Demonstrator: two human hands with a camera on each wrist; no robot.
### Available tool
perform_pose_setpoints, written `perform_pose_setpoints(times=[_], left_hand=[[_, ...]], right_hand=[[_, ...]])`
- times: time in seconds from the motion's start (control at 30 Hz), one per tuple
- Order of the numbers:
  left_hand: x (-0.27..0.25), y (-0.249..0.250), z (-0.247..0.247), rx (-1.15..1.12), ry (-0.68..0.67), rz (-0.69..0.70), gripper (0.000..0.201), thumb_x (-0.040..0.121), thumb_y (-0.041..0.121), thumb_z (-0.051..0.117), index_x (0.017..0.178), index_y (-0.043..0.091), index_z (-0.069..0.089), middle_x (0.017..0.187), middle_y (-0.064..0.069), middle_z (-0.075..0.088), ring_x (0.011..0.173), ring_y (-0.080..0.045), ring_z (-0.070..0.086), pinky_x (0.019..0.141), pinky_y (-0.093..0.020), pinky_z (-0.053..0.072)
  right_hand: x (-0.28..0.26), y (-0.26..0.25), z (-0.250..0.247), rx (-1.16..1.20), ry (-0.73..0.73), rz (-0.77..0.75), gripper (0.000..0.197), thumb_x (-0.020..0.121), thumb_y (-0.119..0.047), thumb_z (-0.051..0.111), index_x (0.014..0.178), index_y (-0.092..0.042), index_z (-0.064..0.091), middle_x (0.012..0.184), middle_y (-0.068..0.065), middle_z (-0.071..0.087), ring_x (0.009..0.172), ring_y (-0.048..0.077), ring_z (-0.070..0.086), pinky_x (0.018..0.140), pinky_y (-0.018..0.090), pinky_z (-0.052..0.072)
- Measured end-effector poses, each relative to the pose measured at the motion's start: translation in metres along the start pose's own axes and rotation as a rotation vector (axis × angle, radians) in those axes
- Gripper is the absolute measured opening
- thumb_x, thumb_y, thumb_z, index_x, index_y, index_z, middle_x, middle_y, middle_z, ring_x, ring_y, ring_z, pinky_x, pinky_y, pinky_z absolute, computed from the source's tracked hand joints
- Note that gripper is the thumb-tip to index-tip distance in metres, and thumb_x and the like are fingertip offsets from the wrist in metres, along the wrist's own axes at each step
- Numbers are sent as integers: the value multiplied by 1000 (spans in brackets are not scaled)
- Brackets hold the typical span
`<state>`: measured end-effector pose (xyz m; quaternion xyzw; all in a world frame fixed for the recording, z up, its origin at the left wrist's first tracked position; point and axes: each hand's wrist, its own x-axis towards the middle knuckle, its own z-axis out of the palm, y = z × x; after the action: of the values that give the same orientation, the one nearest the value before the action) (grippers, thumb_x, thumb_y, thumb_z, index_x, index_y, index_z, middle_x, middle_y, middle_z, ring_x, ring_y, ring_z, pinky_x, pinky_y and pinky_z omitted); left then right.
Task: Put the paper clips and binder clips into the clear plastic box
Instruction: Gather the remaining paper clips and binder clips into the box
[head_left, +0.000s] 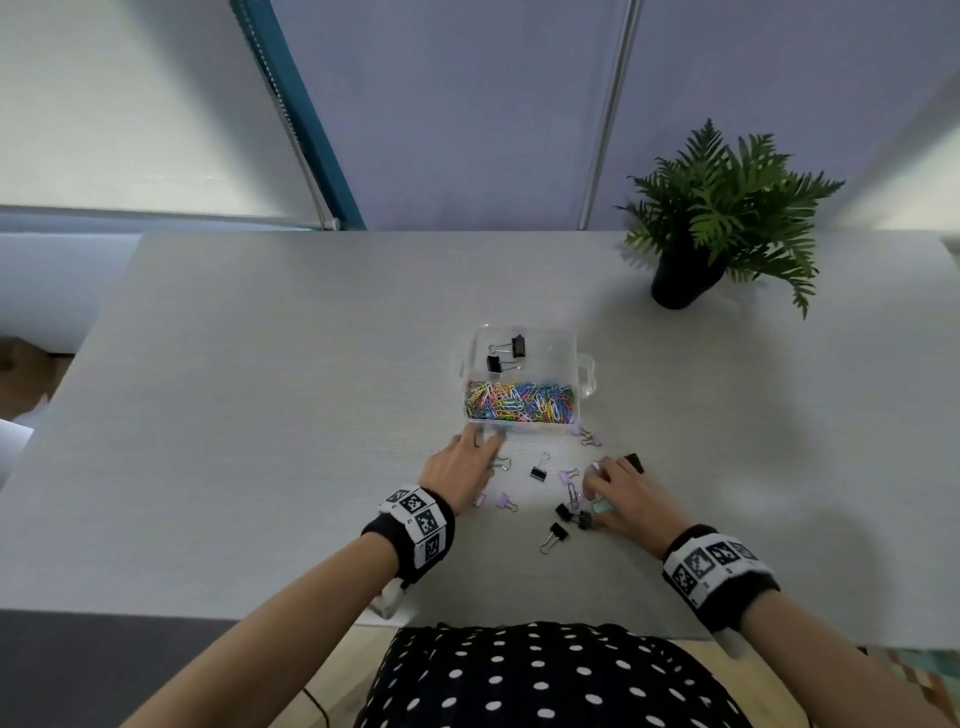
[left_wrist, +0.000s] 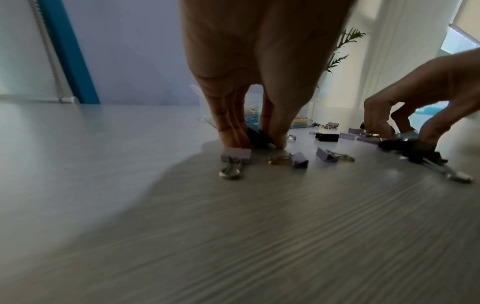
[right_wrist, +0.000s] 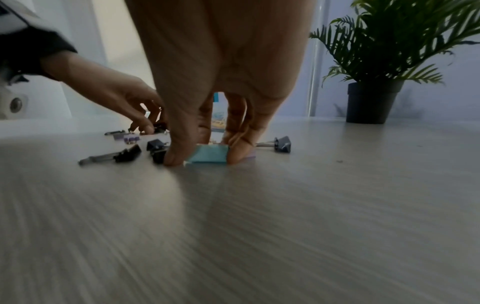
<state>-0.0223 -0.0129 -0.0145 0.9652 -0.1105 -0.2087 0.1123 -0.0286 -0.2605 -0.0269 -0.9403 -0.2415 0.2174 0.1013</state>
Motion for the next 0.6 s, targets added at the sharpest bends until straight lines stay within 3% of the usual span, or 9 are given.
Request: perform_pose_setpoints(times=[0.13,0.2,0.27,0.37,0.47,0.53,0.6], left_hand=[[-10,-2,-5,-116,51,58,24,92,23,46,116,17,42,117,-12,45,94,-30,58,74,-39,54],[-11,-1,-17,-232,114,100,21,92,27,50,110,17,48,110,-8,47,87,-24,58,77,-36,55],[-2,-2,-37,-303,178,111,22,91,26,52,110,15,51,106,-8,49,84,-20,55,81,-30,52],[29,-12,-69,-301,284,77,23,91,20,51,113,15,54,103,-13,53,85,-26,58,83,-35,52],[67,-22,-93,-256,331,9,23,91,17,50,113,17,57,105,-13,54,91,-29,58,85,-40,52],[88,-25,-100,-191,288,-10,24,92,16,49,114,19,59,107,-13,54,96,-30,57,87,-40,50],[99,-25,-101,-132,197,1,26,93,17,48,116,22,60,111,-14,55,101,-30,57,89,-41,48]], right_hand=[[0,8,-1,150,53,-22,22,77,-20,61,97,-20,51,102,0,53,95,17,47,76,29,45],[-1,10,-11,355,68,36,22,77,-8,59,92,-22,50,89,2,56,79,15,51,71,24,42],[1,14,-24,555,46,106,20,79,-2,57,88,-20,54,81,4,62,69,14,57,66,20,47],[16,17,-50,826,-6,112,17,81,3,58,86,-13,61,82,7,64,66,16,63,59,14,51],[44,12,-79,1078,139,134,15,84,5,56,89,-8,61,84,12,62,65,15,64,59,16,53],[71,12,-94,1199,252,172,13,85,5,55,89,-6,60,84,11,62,62,10,66,59,15,54],[100,13,-103,1246,330,235,11,85,6,54,87,-4,58,86,14,61,63,12,66,59,15,55]])
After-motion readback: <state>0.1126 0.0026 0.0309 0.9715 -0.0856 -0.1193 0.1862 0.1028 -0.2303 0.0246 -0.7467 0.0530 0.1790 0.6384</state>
